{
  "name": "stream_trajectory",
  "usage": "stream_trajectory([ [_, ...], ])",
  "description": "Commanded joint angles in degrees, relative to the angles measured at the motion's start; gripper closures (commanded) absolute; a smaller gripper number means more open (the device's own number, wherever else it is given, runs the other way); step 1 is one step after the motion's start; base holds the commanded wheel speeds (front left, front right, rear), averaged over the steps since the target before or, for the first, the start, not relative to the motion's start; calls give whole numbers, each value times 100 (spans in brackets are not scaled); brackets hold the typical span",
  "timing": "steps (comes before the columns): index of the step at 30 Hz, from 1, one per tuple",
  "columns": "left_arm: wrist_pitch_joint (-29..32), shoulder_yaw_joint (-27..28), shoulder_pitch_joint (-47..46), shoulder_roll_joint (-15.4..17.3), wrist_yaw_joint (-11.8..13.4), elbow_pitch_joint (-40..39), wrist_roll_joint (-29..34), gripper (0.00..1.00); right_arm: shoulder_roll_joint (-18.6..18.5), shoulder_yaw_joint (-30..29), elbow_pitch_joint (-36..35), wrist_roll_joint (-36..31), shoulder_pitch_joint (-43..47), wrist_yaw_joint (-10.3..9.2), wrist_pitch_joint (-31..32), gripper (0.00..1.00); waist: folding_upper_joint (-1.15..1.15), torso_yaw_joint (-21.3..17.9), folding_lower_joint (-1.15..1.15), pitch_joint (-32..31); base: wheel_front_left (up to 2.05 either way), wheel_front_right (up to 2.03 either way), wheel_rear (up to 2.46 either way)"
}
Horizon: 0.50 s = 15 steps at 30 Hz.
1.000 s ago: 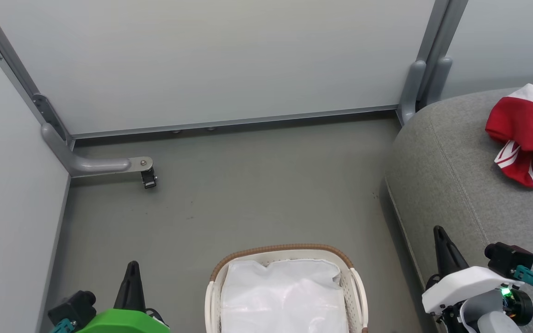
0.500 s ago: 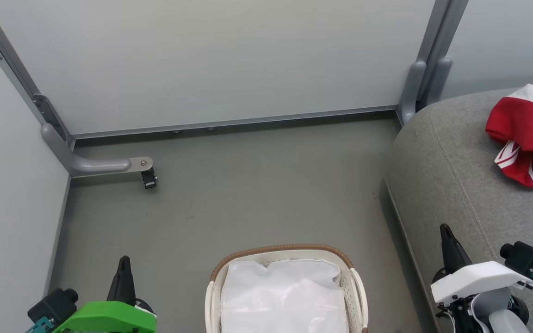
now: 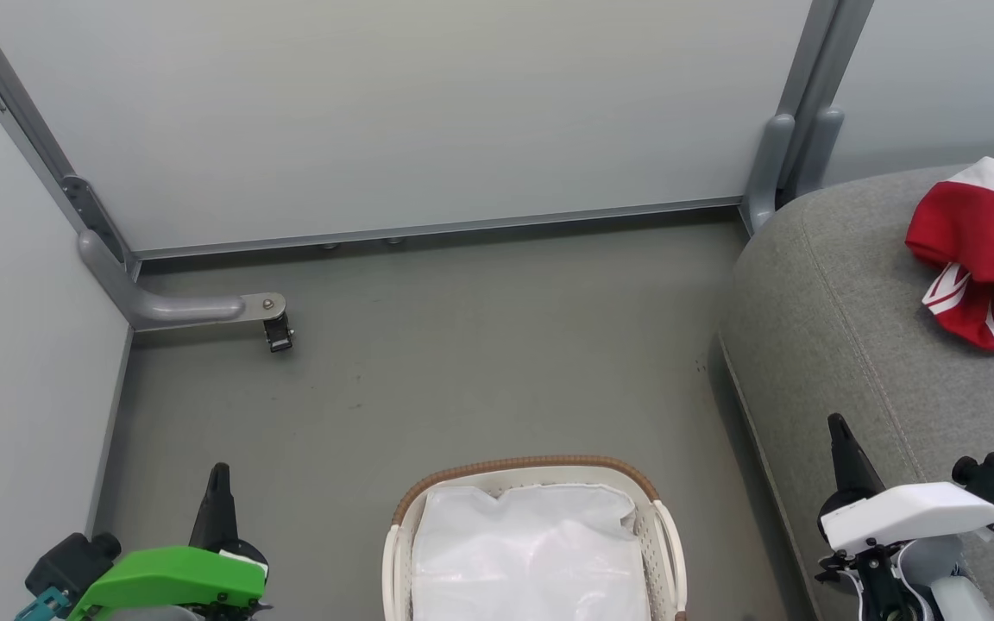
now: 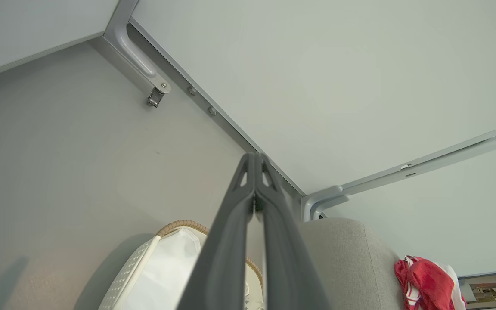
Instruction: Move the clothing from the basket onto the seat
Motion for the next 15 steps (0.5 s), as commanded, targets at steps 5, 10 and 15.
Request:
stream_trajectory([
  [5,112,103,-204,12,-69,-92,-389,100,-39,-53,-124,461,-53,-3,109,100,28,1,0,-2,0,0,0],
  [10,200,169,-233,13,-100,-116,-681,100,-42,-83,-158,796,-52,-3,199,100,31,2,0,-3,0,0,0],
  [15,283,224,-261,14,-119,-137,-947,100,-45,-110,-191,1100,-51,-3,279,100,34,3,0,-5,0,0,0],
])
